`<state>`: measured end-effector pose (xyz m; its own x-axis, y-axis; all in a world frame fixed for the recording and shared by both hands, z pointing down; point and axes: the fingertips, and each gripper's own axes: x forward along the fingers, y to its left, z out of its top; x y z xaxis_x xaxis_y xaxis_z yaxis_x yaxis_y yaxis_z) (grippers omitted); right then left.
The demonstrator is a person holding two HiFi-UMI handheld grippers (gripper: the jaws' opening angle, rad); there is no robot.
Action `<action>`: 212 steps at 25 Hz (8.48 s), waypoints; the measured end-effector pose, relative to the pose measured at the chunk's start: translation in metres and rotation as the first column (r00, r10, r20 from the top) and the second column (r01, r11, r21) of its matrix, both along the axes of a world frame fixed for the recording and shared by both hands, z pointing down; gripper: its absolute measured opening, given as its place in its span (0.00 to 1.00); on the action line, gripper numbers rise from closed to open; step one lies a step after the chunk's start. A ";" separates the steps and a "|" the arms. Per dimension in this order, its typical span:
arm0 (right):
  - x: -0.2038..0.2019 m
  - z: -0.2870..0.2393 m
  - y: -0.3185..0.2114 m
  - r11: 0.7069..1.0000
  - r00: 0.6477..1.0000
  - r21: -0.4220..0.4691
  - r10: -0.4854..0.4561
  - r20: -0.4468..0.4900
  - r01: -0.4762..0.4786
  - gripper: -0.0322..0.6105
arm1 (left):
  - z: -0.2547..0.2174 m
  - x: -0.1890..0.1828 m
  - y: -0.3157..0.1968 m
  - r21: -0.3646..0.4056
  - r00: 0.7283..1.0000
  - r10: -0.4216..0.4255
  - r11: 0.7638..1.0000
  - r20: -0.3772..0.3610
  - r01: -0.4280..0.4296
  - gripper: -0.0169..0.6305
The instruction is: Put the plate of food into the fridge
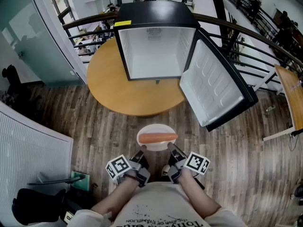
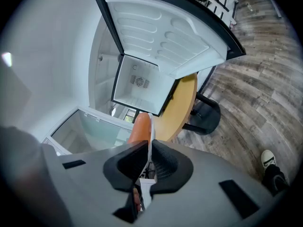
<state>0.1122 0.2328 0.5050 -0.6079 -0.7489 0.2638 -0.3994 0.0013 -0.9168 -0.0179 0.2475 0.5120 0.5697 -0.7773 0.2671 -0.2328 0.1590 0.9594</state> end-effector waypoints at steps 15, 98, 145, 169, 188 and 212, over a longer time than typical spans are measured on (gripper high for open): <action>-0.013 0.004 0.003 1.000 1.000 -0.012 -0.010 0.007 0.010 0.12 | 0.003 -0.013 0.004 -0.009 1.000 -0.004 1.000 0.009 0.004 0.08; -0.036 0.008 -0.297 1.000 1.000 -0.025 -0.006 0.016 0.007 0.12 | 0.010 -0.036 -0.295 -0.032 1.000 -0.006 0.999 -0.030 0.005 0.08; -0.037 0.080 -0.414 0.980 0.989 -0.133 0.149 0.009 -0.146 0.11 | 0.079 -0.040 -0.422 -0.092 1.000 0.017 0.996 -0.019 -0.018 0.08; -0.036 0.113 -0.487 0.971 0.979 -0.127 0.200 -0.031 -0.202 0.11 | 0.114 -0.040 -0.486 -0.116 0.991 -0.120 0.987 -0.053 0.113 0.08; -0.038 0.126 -0.525 0.962 0.969 -0.119 0.243 -0.046 -0.247 0.11 | 0.126 -0.045 -0.522 -0.125 0.976 -0.215 0.970 -0.042 0.209 0.07; -0.040 0.133 -0.533 0.961 0.955 -0.092 0.244 -0.170 -0.262 0.11 | 0.133 -0.043 -0.529 -0.145 0.983 -0.180 0.972 0.034 0.183 0.08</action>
